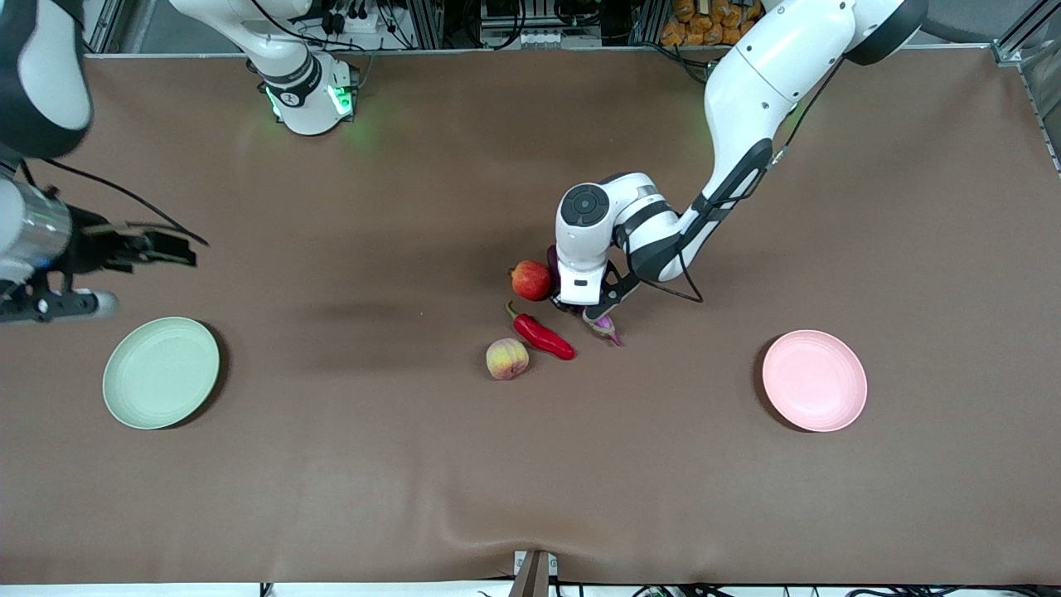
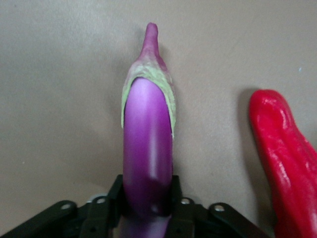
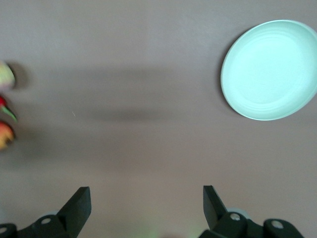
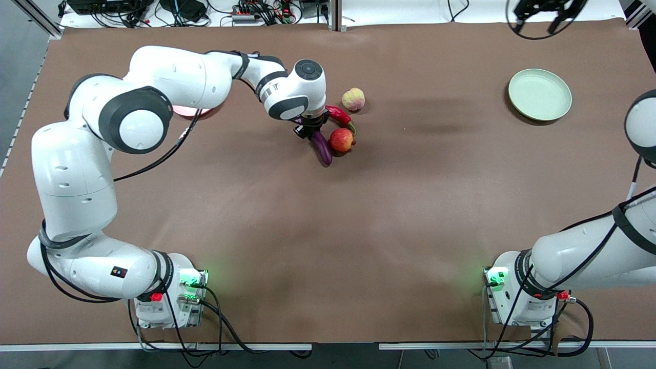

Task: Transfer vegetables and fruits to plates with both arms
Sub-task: 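Grasp the eggplant with the left gripper while the right gripper grasps the peach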

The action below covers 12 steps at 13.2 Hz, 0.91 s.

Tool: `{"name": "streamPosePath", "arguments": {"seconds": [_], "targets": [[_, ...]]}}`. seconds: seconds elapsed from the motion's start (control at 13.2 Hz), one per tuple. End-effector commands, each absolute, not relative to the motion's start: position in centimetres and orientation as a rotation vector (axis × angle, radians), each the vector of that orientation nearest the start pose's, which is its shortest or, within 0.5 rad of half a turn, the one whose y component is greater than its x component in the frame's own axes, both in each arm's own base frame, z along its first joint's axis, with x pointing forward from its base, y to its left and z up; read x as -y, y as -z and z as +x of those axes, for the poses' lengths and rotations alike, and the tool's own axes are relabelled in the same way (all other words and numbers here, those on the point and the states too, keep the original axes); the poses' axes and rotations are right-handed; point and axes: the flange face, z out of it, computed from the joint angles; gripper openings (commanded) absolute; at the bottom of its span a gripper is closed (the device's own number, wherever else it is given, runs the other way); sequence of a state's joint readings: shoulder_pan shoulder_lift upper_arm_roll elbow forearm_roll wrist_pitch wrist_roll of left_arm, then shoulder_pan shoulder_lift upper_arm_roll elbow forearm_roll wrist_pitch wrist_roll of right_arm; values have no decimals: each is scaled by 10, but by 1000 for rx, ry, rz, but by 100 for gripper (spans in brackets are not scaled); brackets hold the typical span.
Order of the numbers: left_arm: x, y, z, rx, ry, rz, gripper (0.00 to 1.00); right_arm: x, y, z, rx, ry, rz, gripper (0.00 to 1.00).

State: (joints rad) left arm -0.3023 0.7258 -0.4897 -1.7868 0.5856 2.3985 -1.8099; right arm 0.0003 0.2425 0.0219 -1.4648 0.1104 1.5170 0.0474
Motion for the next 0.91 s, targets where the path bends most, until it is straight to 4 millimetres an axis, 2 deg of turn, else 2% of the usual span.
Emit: {"name": "streamPosePath", "arguments": {"seconds": [0.0,0.15,0.3,0.38,0.46,0.53,0.68,0.76,0.83], "targets": [[427,-214,497,1026,215,-2934,0,-58,-496,640,-394,-289,-2902,100],[400,-250,516,909,231,-2911,0,-106,-462,661,-601,-225,-2844,100],[364,-279,536,796,180,-2917,0,-164,-416,684,-920,-158,-2696,100],[337,-293,552,749,155,-2932,0,-202,-394,691,-1060,-114,-2605,100],[310,-305,565,704,125,-2948,0,-242,-371,691,-1130,-73,-2556,100],[275,-317,581,665,90,-2966,0,-279,-352,686,-1168,-45,-2519,100],[199,-329,608,524,28,-3015,0,-319,-321,680,-1246,-1,-2447,100],[168,-331,616,460,15,-3031,0,-338,-299,676,-1257,18,-2427,100],[145,-329,620,409,-11,-3032,0,-363,-281,668,-1253,35,-2415,100]]}}
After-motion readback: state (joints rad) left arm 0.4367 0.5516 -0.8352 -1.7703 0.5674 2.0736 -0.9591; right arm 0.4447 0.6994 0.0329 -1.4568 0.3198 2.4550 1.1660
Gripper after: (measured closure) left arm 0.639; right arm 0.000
